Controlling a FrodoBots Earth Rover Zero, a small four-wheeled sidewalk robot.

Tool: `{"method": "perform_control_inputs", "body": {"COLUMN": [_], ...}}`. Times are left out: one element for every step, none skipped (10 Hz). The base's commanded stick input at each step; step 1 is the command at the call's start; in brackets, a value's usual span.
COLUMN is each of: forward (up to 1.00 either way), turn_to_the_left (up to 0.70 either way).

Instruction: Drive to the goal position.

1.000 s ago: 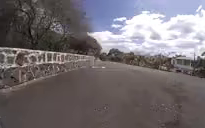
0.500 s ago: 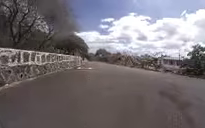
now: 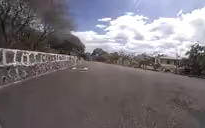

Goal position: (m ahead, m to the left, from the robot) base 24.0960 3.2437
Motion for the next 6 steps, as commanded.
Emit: {"method": "perform_control_inputs", "body": {"forward": [0.85, 0.85, 0.85, 0.85, 0.85, 0.85], "turn_to_the_left": [0.01, 0.01, 0.01, 0.01, 0.01, 0.01]}}
